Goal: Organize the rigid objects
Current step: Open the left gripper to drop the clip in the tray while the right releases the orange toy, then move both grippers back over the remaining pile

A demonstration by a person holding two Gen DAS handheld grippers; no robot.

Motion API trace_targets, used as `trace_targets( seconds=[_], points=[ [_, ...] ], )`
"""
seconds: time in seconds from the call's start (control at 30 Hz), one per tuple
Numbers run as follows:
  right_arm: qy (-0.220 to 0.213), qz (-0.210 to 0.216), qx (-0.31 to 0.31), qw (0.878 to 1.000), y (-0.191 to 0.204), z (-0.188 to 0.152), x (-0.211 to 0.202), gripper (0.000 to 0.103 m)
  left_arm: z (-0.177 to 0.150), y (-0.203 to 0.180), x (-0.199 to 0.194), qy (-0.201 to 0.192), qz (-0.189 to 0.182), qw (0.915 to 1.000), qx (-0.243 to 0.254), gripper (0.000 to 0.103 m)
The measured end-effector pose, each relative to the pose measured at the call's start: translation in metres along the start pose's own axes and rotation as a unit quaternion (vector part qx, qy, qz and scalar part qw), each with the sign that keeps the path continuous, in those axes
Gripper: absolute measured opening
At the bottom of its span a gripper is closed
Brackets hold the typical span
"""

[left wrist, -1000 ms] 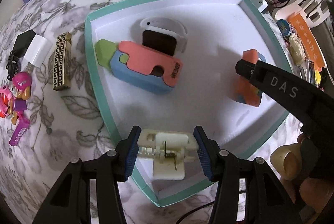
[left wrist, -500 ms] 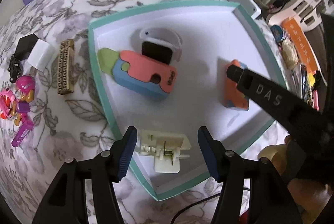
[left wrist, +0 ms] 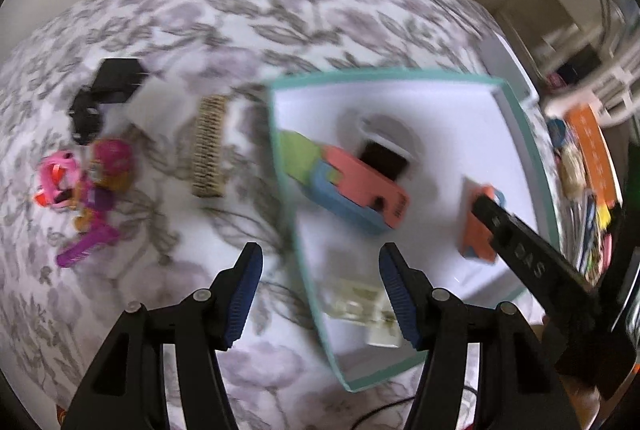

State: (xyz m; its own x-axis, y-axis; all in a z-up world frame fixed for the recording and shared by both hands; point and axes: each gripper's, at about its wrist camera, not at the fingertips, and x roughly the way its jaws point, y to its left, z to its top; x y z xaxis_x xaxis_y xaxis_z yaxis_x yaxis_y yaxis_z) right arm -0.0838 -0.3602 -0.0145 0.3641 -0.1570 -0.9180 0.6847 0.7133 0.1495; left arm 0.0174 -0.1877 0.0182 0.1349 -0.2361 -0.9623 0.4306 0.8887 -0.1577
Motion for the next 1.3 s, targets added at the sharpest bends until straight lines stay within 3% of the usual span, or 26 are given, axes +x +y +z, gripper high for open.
trace_targets(
  seconds=[0.13,0.37,0.5,0.63,0.7,1.0,1.3],
  points=[
    [-0.002,-0.005,-0.011,1.000,0.006,-0.002,-0.001,0.059,0.003,0.023,-0.003,-0.012,0.024,0.9989,-0.037,0.080],
    [-0.007,-0.009,-0.028,1.000,0.021,-0.006,-0.004,0.079,0.006,0.059,-0.008,-0.027,0.058,0.9948,-0.079,0.081],
    [-0.016,-0.008,-0.031,0.999,0.028,-0.006,-0.009,0.089,0.010,0.089,-0.020,-0.042,0.061,0.9906,-0.115,0.093],
    [-0.029,-0.008,-0.048,0.998,0.041,-0.010,-0.017,0.090,0.014,0.129,-0.033,-0.059,0.071,0.9825,-0.162,0.094],
    [-0.033,-0.004,-0.059,0.998,0.050,-0.011,-0.021,0.096,0.015,0.153,-0.045,-0.076,0.077,0.9758,-0.190,0.094],
    [-0.061,0.035,-0.108,0.992,0.109,-0.026,-0.047,0.097,0.006,0.235,-0.092,-0.130,0.122,0.9500,-0.256,0.094],
    [-0.060,0.069,-0.158,0.983,0.165,-0.045,-0.057,0.097,-0.004,0.273,-0.109,-0.149,0.120,0.9421,-0.276,0.094]
  ],
)
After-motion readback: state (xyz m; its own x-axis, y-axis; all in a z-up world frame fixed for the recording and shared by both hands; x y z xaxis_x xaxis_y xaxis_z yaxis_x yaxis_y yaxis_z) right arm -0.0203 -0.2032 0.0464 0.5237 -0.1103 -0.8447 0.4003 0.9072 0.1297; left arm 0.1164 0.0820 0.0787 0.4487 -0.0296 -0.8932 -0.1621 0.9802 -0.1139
